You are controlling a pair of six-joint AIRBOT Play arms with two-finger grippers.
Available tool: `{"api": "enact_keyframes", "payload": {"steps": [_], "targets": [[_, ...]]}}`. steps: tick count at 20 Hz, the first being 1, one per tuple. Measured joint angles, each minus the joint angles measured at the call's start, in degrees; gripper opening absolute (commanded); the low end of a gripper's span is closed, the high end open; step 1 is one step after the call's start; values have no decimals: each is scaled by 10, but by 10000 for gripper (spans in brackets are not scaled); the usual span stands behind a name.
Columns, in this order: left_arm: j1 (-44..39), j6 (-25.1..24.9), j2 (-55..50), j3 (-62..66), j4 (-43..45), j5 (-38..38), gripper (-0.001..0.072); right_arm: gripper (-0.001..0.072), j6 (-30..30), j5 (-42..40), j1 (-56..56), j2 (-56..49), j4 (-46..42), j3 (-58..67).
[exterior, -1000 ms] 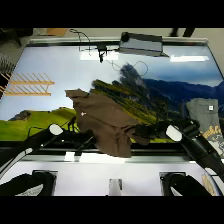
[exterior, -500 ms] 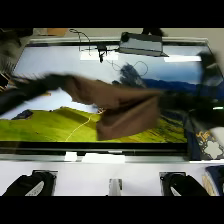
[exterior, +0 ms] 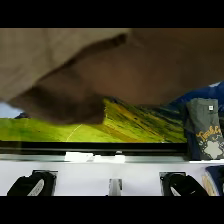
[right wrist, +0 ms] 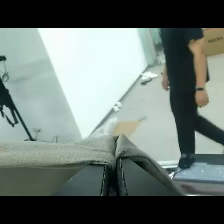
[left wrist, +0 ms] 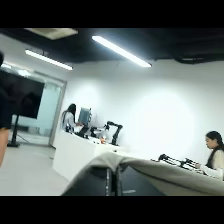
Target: Fold the shirts.
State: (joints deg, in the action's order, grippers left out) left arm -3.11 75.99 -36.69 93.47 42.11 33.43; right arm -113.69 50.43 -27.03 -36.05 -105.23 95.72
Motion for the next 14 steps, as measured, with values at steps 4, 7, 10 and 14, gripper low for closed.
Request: {"api": "enact_keyframes", "payload": {"steps": [4, 7, 10, 14], "targets": [[2, 20, -11, 5, 94, 47, 32, 32, 19, 92, 0, -41, -15, 13], [3, 45, -42, -39, 185, 89, 32, 33, 47, 177, 0, -118, -27, -2], [3, 56, -90, -120, 242, 109, 33, 33, 58, 192, 0, -224, -37, -35], [4, 75, -180, -226, 269, 124, 34, 34, 14, 124, 1, -374, -29, -61]]}}
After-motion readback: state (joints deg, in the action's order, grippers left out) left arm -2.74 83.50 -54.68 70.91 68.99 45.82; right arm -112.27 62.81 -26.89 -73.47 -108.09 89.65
